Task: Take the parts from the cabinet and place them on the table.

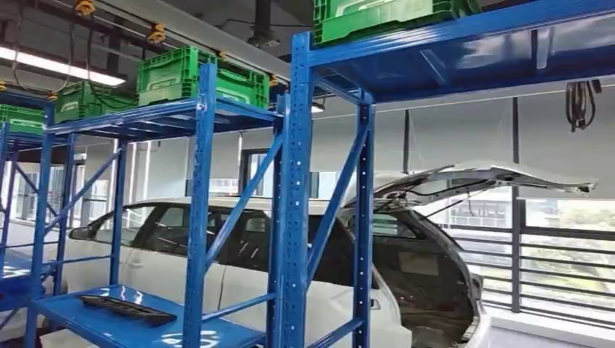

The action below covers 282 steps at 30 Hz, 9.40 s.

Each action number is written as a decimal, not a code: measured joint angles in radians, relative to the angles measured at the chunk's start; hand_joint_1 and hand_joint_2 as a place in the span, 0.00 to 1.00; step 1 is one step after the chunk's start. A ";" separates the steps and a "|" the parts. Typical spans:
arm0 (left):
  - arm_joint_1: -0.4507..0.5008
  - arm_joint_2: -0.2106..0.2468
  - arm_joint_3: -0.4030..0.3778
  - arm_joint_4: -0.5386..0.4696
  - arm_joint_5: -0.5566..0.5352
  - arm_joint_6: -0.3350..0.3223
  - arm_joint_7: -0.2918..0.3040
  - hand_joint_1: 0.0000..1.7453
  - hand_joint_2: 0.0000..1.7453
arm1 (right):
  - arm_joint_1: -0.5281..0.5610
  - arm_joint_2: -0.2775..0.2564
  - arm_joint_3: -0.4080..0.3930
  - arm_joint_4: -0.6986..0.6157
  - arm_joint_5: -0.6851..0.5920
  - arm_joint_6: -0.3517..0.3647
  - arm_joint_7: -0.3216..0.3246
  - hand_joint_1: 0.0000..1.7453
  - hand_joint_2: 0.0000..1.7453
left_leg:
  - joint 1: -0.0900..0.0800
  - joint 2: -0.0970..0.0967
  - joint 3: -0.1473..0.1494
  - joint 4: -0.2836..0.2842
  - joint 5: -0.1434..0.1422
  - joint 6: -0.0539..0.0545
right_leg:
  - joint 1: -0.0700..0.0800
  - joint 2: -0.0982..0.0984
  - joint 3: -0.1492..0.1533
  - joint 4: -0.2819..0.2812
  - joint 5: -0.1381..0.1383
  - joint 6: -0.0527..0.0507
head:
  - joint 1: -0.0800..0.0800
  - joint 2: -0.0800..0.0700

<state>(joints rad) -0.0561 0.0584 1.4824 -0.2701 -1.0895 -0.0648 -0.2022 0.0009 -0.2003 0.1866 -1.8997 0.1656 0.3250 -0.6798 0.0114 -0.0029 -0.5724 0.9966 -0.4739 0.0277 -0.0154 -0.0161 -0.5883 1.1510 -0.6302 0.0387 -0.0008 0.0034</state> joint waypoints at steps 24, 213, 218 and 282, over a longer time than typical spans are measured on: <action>-0.025 -0.025 0.003 0.003 -0.015 0.004 -0.014 0.00 0.00 | -0.073 -0.010 0.213 0.008 0.058 -0.042 0.054 1.00 1.00 | 0.004 0.058 -0.006 0.011 0.000 -0.042 | 0.007 -0.071 0.073 -0.165 0.107 -0.022 | 0.000 0.000; -0.038 -0.089 -0.054 0.024 0.061 0.042 -0.034 0.00 0.00 | -0.207 0.098 0.543 0.220 -0.053 0.008 0.102 1.00 1.00 | 0.007 0.034 -0.029 0.035 0.001 -0.030 | 0.007 -0.084 0.054 -0.156 0.130 -0.004 | 0.000 0.000; -0.041 -0.088 -0.055 0.024 0.061 0.042 -0.034 0.00 0.00 | -0.203 0.097 0.540 0.220 -0.053 0.008 0.101 1.00 1.00 | 0.000 -0.033 -0.029 0.031 0.009 0.002 | 0.000 0.010 -0.099 0.182 -0.029 0.002 | 0.000 0.000; -0.032 -0.090 -0.074 0.025 0.075 0.034 -0.053 0.00 0.00 | -0.152 0.125 0.469 0.223 -0.102 0.010 0.105 1.00 1.00 | -0.009 0.015 0.033 0.050 -0.064 0.011 | 0.023 0.015 -0.073 0.014 0.121 -0.034 | 0.000 0.000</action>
<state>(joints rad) -0.0883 -0.0320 1.4088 -0.2449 -1.0147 -0.0305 -0.2556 -0.1516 -0.0755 0.6554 -1.6766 0.0634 0.3349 -0.5753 0.0025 0.0126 -0.5395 1.0464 -0.5377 0.0384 0.0072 -0.0012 -0.6615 1.1647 -0.5096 0.0049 -0.0004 0.0034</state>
